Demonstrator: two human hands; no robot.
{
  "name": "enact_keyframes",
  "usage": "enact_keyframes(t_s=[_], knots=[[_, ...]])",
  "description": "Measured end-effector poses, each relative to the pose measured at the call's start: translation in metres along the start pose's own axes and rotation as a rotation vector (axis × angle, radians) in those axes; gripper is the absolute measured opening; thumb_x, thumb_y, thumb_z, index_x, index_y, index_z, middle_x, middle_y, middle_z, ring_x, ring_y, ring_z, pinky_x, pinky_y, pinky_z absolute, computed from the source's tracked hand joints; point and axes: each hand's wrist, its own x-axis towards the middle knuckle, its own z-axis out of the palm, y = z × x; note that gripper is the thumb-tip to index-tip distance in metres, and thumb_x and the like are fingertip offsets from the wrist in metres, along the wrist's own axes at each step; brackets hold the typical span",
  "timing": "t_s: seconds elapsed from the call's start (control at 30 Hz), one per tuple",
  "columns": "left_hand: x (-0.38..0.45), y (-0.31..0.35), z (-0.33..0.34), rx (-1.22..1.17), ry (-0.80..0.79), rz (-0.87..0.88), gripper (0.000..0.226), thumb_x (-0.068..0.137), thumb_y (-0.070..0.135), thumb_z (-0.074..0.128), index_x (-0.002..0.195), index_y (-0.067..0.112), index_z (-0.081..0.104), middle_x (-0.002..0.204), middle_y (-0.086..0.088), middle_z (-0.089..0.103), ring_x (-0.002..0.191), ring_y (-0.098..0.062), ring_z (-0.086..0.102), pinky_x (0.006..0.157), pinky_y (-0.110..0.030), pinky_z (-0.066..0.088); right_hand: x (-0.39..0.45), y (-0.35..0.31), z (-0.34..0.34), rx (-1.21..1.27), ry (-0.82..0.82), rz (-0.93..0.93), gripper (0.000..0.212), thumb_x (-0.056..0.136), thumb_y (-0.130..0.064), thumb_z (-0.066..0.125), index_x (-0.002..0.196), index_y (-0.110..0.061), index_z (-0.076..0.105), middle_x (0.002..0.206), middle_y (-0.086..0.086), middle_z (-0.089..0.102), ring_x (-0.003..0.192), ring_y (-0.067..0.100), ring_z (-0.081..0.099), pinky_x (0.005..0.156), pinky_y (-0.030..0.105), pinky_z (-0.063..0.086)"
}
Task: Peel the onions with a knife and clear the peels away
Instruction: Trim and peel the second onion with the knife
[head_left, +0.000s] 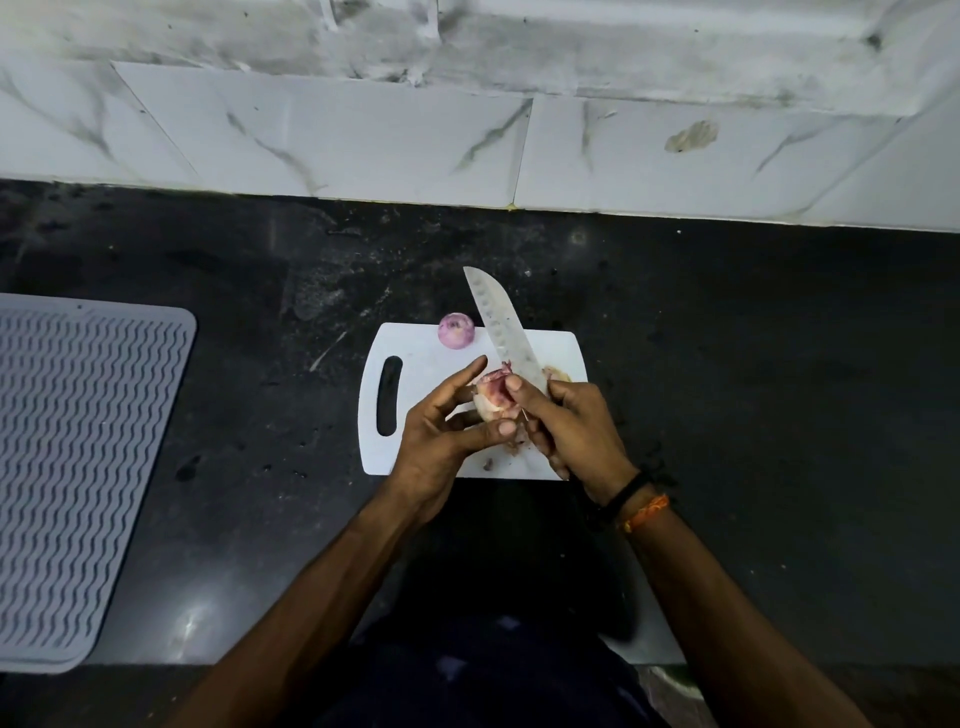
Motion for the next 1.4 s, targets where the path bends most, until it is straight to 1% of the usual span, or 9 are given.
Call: enact_keyframes(t_s=[0.27, 0.4, 0.6, 0.73, 0.93, 1.03, 1.13, 1.23, 1.4], knots=[[0.003, 0.002, 0.008, 0.227, 0.002, 0.129, 0.058, 0.064, -0.003, 0.09, 0.114, 0.008, 0.064, 0.11, -0.009, 0.073, 0.103, -0.03, 0.069, 0.09, -0.049, 0.057, -0.003, -0.01, -0.005, 0.258, -0.014, 0.252, 0.05, 0.091, -0.053, 0.064, 0.055, -0.018, 0.063, 0.05, 0.005, 0.042, 0.034, 0.013, 0.03, 0.034, 0.017, 0.026], [0.005, -0.003, 0.004, 0.15, -0.037, 0.101, 0.061, 0.07, -0.003, 0.084, 0.126, 0.009, 0.064, 0.117, -0.015, 0.072, 0.11, -0.037, 0.067, 0.099, -0.06, 0.051, 0.0, -0.016, -0.009, 0.255, 0.005, 0.267, 0.052, 0.089, -0.055, 0.066, 0.054, -0.017, 0.057, 0.05, 0.003, 0.04, 0.035, 0.012, 0.028, 0.035, 0.018, 0.024], [0.0, -0.004, -0.001, -0.105, -0.091, -0.021, 0.061, 0.079, -0.004, 0.067, 0.138, 0.008, 0.056, 0.121, -0.026, 0.067, 0.112, -0.041, 0.065, 0.102, -0.056, 0.05, 0.005, -0.015, -0.026, 0.322, -0.009, 0.33, 0.052, 0.082, -0.06, 0.069, 0.054, -0.019, 0.056, 0.051, 0.0, 0.04, 0.037, 0.011, 0.028, 0.034, 0.019, 0.024], [0.0, -0.005, -0.005, -0.24, -0.092, -0.056, 0.055, 0.082, -0.004, 0.06, 0.135, 0.006, 0.057, 0.127, -0.022, 0.063, 0.115, -0.036, 0.063, 0.102, -0.053, 0.051, 0.003, -0.005, -0.035, 0.285, 0.037, 0.293, 0.05, 0.084, -0.057, 0.069, 0.054, -0.02, 0.054, 0.052, 0.001, 0.043, 0.039, 0.012, 0.029, 0.036, 0.021, 0.025], [0.003, -0.006, -0.005, -0.324, -0.105, -0.064, 0.06, 0.076, -0.002, 0.064, 0.135, 0.004, 0.056, 0.129, -0.024, 0.061, 0.121, -0.043, 0.058, 0.104, -0.056, 0.049, 0.006, 0.022, -0.038, -0.166, 0.082, 0.126, 0.031, 0.086, -0.047, 0.074, 0.078, -0.017, 0.069, 0.053, -0.002, 0.056, 0.042, 0.011, 0.047, 0.04, 0.025, 0.037], [0.004, -0.003, -0.003, -0.386, -0.088, -0.109, 0.061, 0.075, 0.014, 0.067, 0.134, 0.001, 0.054, 0.127, -0.026, 0.061, 0.12, -0.046, 0.058, 0.103, -0.056, 0.049, 0.01, 0.026, -0.034, -0.274, 0.08, 0.055, 0.021, 0.082, -0.04, 0.08, 0.098, -0.026, 0.074, 0.07, -0.015, 0.071, 0.063, 0.0, 0.068, 0.054, 0.015, 0.049], [0.005, 0.0, -0.005, -0.434, -0.061, -0.173, 0.066, 0.071, 0.021, 0.071, 0.132, 0.003, 0.054, 0.127, -0.026, 0.06, 0.121, -0.044, 0.058, 0.103, -0.055, 0.049, 0.014, 0.026, -0.031, -0.305, 0.089, 0.021, 0.029, 0.078, -0.036, 0.084, 0.103, -0.024, 0.075, 0.089, -0.013, 0.076, 0.083, 0.0, 0.07, 0.072, 0.018, 0.055], [0.004, 0.004, -0.005, -0.474, -0.042, -0.231, 0.068, 0.066, 0.029, 0.079, 0.126, 0.002, 0.059, 0.122, -0.025, 0.064, 0.109, -0.037, 0.066, 0.09, -0.046, 0.056, 0.015, 0.018, -0.029, -0.214, 0.085, 0.049, 0.022, 0.083, -0.033, 0.079, 0.101, -0.023, 0.073, 0.069, -0.013, 0.07, 0.057, -0.003, 0.063, 0.053, 0.017, 0.047], [0.004, 0.008, -0.004, -0.461, -0.024, -0.314, 0.043, 0.088, 0.03, 0.049, 0.117, 0.003, 0.064, 0.113, -0.023, 0.069, 0.098, -0.031, 0.07, 0.084, -0.037, 0.057, 0.007, 0.011, -0.031, -0.058, -0.031, -0.096, 0.018, 0.09, -0.025, 0.073, 0.103, -0.013, 0.07, 0.061, -0.01, 0.064, 0.046, 0.002, 0.053, 0.045, 0.022, 0.039]])
